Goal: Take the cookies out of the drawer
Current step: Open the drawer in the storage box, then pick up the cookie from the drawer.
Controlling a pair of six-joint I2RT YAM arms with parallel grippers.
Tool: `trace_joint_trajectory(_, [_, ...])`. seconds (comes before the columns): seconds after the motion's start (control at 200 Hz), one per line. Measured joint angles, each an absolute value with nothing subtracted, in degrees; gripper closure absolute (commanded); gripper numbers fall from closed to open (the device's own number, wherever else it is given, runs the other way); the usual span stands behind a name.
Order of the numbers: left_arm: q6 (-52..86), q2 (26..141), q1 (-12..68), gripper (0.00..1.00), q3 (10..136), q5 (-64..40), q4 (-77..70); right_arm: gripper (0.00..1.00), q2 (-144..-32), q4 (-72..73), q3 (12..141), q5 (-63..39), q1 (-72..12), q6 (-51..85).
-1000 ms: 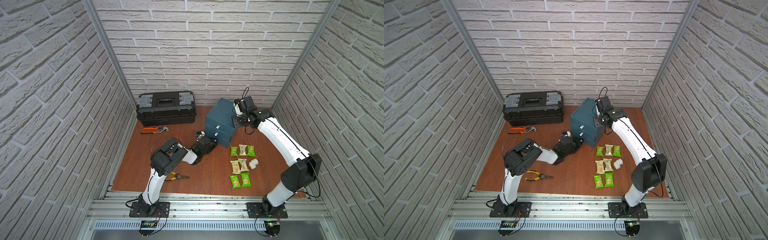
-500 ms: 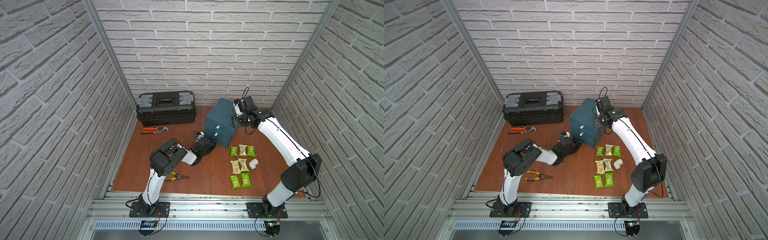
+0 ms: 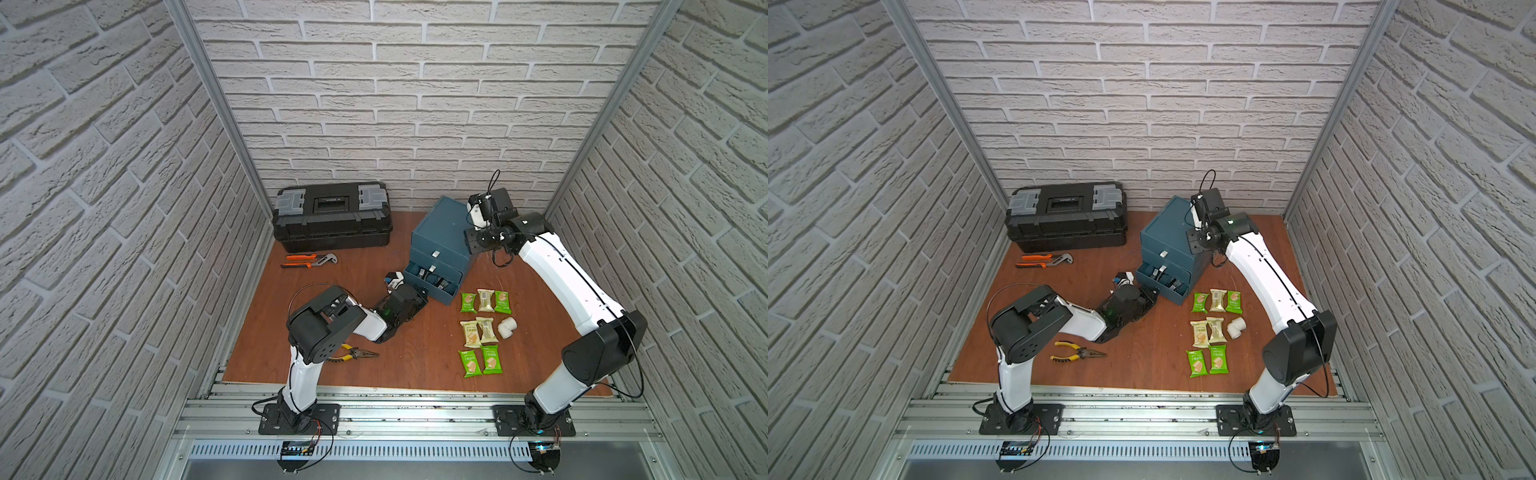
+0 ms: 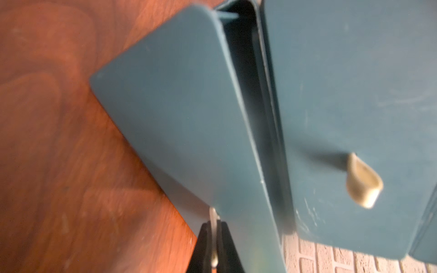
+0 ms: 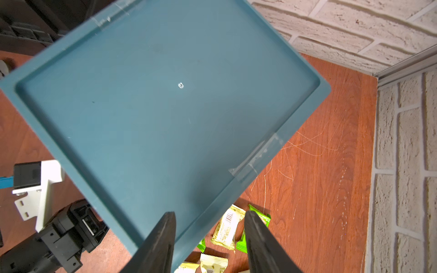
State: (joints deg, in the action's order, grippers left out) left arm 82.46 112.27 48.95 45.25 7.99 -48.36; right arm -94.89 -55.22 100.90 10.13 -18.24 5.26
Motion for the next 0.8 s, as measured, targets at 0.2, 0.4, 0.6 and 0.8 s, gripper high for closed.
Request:
trace_joint_trajectory(0.2, [81.6,108.3,50.4,1.00,40.8,9.7,-48.1,0.43,-94.7,-57.3,105.9,10.0,-21.0,3.9])
trace_joint_trajectory(0.4, [80.6,102.9,51.9,1.00,36.1,11.0,-47.4,0.42,-93.8,-60.4,106.2,8.9,-28.0,1.4])
trace_joint_trajectory(0.6, [80.6,99.2,53.1,1.00,31.9,11.6,-46.3,0.41,-93.4,-61.3,101.1,5.9,-34.2,-1.6])
trace_joint_trajectory(0.8, [80.6,96.7,53.4,1.00,28.0,11.7,-46.2,0.41,-93.7,-62.1,96.5,2.7,-37.2,-4.5])
